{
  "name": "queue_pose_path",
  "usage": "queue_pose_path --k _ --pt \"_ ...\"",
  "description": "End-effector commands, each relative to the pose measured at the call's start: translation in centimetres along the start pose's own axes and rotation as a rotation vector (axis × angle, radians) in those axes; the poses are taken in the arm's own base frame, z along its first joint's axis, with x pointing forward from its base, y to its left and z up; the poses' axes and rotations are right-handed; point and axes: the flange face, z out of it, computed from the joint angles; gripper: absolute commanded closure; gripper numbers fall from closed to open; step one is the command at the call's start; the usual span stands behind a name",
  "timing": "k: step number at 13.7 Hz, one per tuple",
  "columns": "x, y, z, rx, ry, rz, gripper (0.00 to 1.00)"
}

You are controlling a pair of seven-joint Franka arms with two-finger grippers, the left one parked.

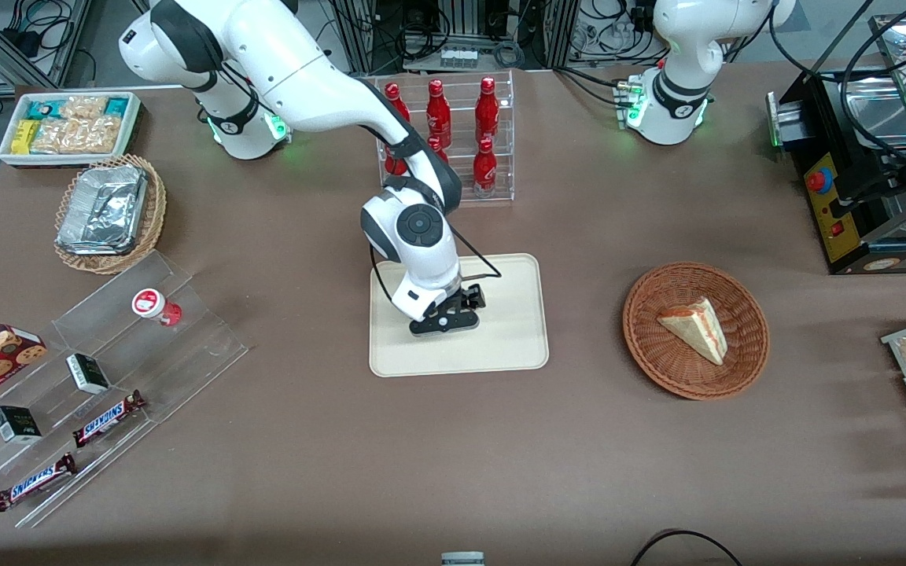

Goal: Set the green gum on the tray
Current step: 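Lower the gum tub onto the tray and open the right gripper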

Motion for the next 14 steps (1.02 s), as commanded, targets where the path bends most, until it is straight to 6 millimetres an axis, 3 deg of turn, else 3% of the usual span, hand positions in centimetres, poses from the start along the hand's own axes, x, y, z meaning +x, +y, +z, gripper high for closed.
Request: queue_pose_path --k 1,6,10,14 --pt "0.6 0.0 -2.8 -0.015 -0.01 -0.011 0.0" --pt "1.0 1.1 -9.8 -0.034 -0.071 -0.058 0.0" --pt "1.6 3.5 -15.6 -0.054 -0.119 -0.105 0.0" --pt "3.8 11.3 -20.4 -0.077 -0.22 -0.242 0.0"
